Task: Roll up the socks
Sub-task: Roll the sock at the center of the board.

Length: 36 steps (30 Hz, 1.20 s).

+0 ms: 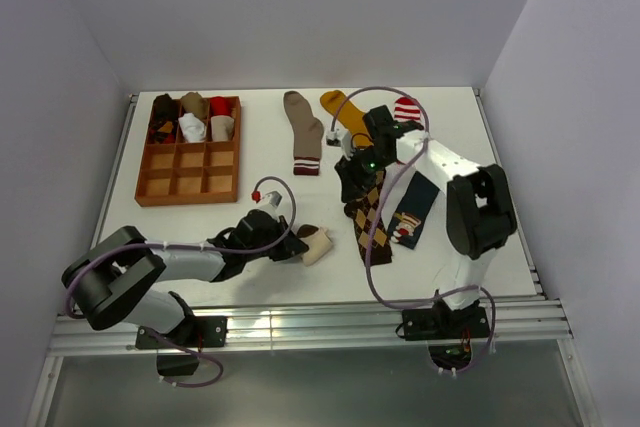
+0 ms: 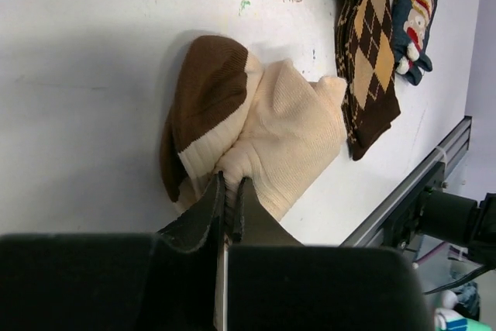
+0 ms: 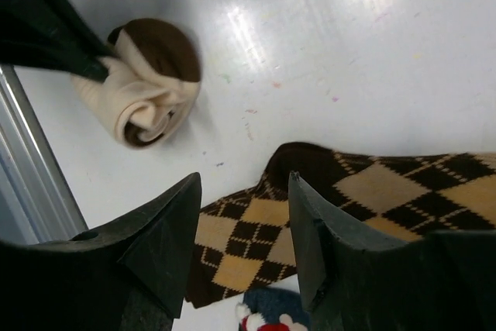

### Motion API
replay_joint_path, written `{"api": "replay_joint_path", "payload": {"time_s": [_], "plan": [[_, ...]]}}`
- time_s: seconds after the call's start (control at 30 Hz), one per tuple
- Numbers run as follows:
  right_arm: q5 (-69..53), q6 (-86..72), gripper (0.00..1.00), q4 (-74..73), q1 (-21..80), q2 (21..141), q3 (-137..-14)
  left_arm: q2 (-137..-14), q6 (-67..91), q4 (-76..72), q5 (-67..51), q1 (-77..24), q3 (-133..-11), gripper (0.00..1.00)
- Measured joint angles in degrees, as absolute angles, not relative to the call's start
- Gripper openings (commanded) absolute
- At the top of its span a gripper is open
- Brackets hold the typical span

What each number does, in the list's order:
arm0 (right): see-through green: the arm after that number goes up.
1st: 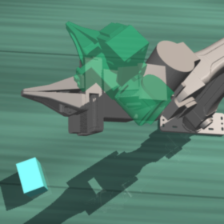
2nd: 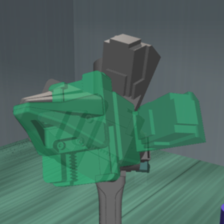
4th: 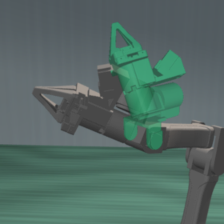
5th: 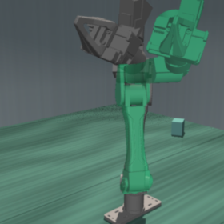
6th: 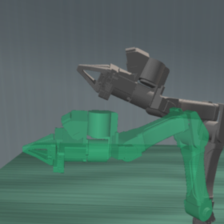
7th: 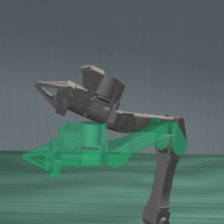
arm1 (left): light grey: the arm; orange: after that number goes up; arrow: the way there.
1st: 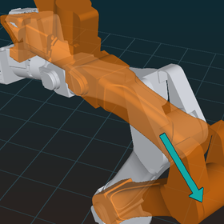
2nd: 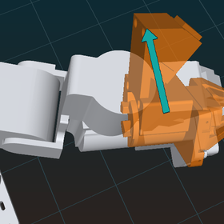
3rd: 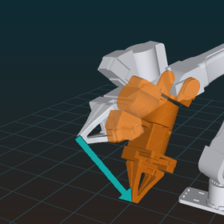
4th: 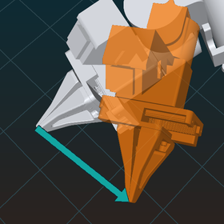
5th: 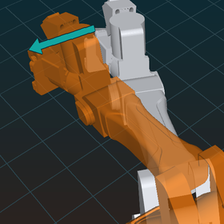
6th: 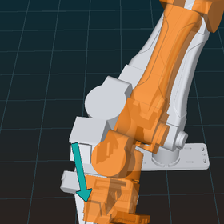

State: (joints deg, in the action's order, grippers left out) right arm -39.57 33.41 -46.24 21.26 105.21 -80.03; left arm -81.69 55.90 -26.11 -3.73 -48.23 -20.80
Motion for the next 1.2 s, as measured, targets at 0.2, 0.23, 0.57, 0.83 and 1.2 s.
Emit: {"api": "replay_joint_path", "payload": {"time_s": [0.2, 0.23, 0.57, 0.83, 1.2], "plan": [[-39.64, 39.05, 0.61, -40.84, 22.61, 94.17, -67.55, -85.58, 55.81, -24.47, -9.67, -44.42, -24.43, 0.00], [-39.59, 40.49, 0.62, -39.81, 22.87, 92.20, -65.39, -86.37, 55.37, -23.62, -10.94, -43.68, -25.36, 0.00], [-31.66, 50.35, 0.69, -24.45, 32.95, 71.20, -41.43, -93.03, 49.93, -13.89, -20.47, -39.46, -34.89, 0.00], [-22.76, 54.63, 0.70, -10.72, 43.86, 66.08, -29.87, -97.36, 45.76, -8.19, -26.37, -37.80, -40.73, 0.00], [-12.67, 59.96, 0.70, 6.11, 52.31, 65.36, -21.98, -101.01, 40.62, -0.54, -30.98, -36.53, -46.72, 0.00]]}}
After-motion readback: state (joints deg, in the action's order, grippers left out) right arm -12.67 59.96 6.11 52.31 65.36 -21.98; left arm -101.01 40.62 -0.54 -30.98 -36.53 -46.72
